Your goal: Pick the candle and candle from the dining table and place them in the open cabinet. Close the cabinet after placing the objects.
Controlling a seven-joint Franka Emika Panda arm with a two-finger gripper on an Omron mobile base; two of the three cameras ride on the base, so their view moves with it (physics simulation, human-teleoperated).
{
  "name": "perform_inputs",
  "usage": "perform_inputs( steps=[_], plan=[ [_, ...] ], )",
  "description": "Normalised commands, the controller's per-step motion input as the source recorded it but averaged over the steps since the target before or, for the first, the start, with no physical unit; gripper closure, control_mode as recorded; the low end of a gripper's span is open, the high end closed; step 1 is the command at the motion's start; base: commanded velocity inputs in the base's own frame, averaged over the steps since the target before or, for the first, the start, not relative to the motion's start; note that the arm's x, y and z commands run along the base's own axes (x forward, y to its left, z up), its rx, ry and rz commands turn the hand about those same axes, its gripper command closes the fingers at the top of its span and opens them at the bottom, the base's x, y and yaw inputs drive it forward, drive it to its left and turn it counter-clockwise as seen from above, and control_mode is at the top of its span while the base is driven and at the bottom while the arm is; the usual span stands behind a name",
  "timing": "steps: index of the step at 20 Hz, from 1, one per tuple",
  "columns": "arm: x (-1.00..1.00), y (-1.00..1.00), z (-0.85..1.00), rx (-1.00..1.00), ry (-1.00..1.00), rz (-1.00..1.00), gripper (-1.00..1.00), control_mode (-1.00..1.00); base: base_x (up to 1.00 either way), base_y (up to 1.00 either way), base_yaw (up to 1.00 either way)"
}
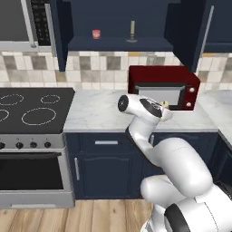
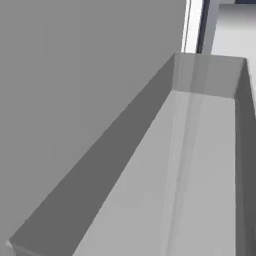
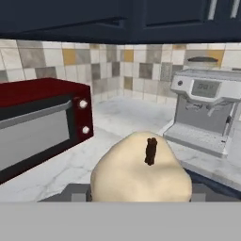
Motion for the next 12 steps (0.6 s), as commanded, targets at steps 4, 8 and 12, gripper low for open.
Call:
perform_inputs(
  steps=[4, 8, 12],
  plan=[
    [0.00, 0.00, 0.00, 0.00, 0.00, 0.00, 1.00, 1.00, 0.68, -0.30, 0.17],
    [0.00, 0.00, 0.00, 0.00, 0.00, 0.00, 1.00, 1.00, 0.84, 0.00, 0.05],
    [0.00, 0.00, 0.00, 0.00, 0.00, 0.00, 1.00, 1.00, 0.86, 0.00, 0.02]
  ],
)
